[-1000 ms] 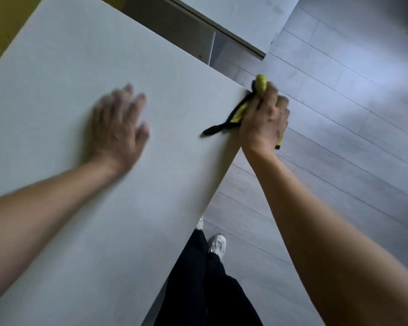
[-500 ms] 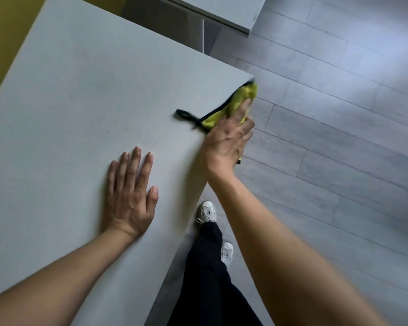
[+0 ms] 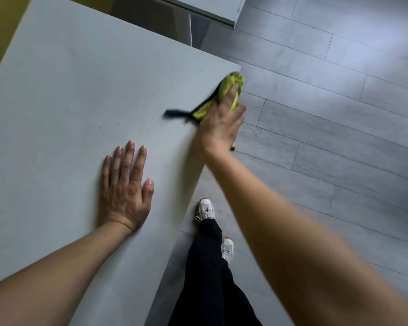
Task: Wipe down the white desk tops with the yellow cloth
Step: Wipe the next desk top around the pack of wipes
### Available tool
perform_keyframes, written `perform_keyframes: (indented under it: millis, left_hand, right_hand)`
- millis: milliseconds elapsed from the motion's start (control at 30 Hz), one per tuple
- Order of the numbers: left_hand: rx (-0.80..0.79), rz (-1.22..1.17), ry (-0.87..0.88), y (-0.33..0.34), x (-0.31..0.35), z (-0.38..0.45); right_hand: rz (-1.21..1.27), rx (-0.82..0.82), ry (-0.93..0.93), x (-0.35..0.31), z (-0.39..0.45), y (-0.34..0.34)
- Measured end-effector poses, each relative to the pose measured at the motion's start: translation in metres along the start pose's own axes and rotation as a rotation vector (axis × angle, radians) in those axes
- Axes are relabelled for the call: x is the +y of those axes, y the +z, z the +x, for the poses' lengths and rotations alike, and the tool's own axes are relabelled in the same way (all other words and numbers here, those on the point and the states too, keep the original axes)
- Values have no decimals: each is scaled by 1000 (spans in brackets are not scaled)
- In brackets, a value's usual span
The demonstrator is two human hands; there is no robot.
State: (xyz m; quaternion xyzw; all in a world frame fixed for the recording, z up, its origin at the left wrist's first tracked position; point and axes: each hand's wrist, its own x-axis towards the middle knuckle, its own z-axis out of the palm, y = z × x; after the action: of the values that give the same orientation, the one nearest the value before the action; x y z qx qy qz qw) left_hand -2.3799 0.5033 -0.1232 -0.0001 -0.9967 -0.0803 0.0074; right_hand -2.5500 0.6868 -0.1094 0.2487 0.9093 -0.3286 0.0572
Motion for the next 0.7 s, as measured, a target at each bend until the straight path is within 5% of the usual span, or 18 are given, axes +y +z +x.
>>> perform_keyframes:
  millis: [200,533,700]
  left_hand:
    - [15,3,4,2,1,1]
    - [44,8,36,3,-3,0]
    - [60,-7,29,5,-2,1]
  right_hand:
    - [12,65,18,-14,51,-1]
    - [64,-37,-51,58,-181,17]
    - [70,-1,-11,39,-114,14]
